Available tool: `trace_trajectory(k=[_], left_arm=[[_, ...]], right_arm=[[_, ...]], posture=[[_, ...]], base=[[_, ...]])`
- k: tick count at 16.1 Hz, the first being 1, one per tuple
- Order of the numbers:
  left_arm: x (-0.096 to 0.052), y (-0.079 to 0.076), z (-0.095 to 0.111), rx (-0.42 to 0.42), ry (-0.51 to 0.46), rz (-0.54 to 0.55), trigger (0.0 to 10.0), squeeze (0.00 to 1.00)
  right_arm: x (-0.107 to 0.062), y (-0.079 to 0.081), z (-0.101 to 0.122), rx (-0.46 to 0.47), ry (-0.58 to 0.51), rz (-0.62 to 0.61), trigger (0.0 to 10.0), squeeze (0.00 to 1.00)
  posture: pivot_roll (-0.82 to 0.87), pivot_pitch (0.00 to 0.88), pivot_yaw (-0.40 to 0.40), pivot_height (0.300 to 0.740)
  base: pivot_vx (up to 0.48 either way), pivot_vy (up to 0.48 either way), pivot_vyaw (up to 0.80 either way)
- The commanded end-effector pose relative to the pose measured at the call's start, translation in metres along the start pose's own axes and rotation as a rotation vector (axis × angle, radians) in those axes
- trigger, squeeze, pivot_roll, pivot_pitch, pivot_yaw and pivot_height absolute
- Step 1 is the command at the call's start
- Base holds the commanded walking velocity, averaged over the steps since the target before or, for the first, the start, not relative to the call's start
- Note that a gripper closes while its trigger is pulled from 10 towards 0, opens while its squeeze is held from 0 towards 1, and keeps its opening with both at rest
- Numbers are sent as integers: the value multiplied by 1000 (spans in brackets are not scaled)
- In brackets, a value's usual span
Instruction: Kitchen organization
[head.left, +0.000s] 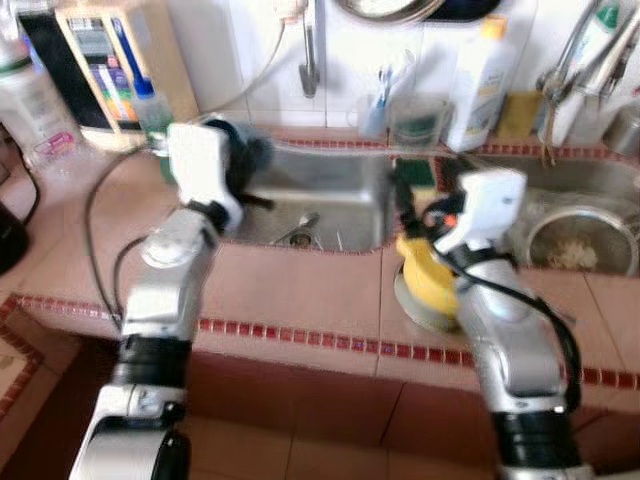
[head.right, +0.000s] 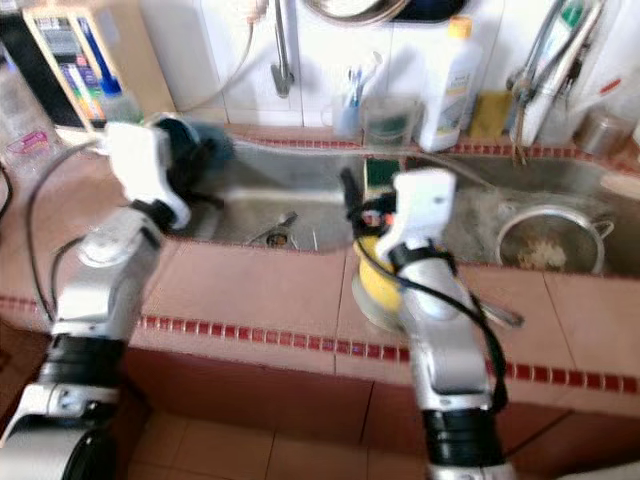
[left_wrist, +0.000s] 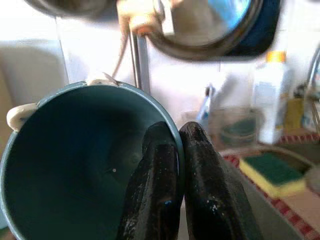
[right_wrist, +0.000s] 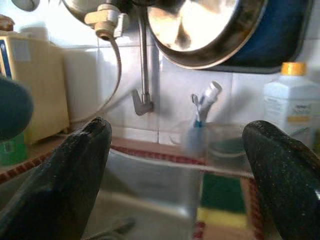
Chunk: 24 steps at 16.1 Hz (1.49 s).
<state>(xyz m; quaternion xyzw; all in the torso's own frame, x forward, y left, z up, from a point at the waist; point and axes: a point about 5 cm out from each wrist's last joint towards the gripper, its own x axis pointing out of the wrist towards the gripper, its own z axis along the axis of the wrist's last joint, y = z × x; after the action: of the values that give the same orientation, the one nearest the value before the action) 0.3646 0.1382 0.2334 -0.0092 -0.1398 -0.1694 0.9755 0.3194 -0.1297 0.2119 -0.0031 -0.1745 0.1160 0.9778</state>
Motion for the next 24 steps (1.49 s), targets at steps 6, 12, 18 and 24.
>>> trace_trajectory(k=[6, 12, 18, 24], left_arm=[[3, 15, 8, 28, -1, 21, 10000, 0], [4, 7, -4, -7, 140, -65, 10000, 0], [3, -10, -30, 88, 399, -250, 10000, 0], [10, -39, -53, 85, 481, -331, 10000, 0]], right_arm=[[1, 9, 8, 24, -17, 17, 10000, 0], [-2, -6, 10, 166, 82, -42, 10000, 0], [-23, -34, 6, 280, 288, -38, 10000, 0], [-47, -30, 19, 292, 350, 76, 10000, 0]], posture=[[-248, 63, 75, 740], [-248, 50, 81, 740], [-261, 48, 104, 740], [-315, 80, 117, 740]], base=[[312, 0, 0], [44, 0, 0], [0, 0, 0], [0, 0, 0]])
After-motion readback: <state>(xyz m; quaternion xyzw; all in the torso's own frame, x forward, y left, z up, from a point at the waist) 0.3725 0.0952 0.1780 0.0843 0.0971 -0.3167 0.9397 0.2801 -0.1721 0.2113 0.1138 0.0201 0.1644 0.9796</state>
